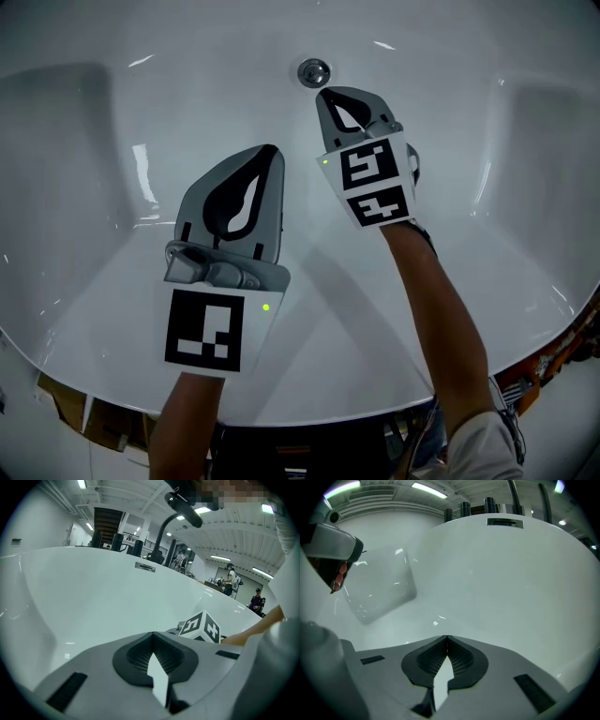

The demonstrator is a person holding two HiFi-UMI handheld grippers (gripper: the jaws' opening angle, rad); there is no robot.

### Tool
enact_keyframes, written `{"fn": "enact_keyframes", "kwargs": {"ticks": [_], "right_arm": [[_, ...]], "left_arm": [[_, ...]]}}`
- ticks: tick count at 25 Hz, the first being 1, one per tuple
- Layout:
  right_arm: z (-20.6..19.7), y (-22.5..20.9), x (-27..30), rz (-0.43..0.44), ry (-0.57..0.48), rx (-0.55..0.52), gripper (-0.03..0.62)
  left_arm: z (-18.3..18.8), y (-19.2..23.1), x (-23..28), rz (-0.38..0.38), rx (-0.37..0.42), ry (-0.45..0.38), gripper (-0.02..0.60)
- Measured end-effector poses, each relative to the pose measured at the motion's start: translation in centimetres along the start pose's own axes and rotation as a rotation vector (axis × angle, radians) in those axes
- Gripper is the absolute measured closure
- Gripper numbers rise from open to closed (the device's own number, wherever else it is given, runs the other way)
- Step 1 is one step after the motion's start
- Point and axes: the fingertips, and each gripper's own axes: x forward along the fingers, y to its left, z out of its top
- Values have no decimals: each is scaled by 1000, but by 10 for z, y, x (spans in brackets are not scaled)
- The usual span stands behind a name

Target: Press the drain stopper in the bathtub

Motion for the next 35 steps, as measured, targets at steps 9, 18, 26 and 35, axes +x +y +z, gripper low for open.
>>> {"fn": "enact_keyframes", "kwargs": {"ticks": [9, 18, 26, 35], "right_arm": [[-16, -8, 32, -10, 30, -24, 576], [-47, -24, 89, -43, 122, -65, 576], [-75, -27, 127, -49, 215, -87, 576], [-91, -37, 156, -51, 262, -96, 576]], "left_arm": [[-12, 25, 43, 14, -7, 14, 576], [-27, 24, 51, -10, -22, 16, 577], [-42, 42, 52, -17, -49, 19, 575], [-57, 52, 53, -12, -65, 33, 577]]}}
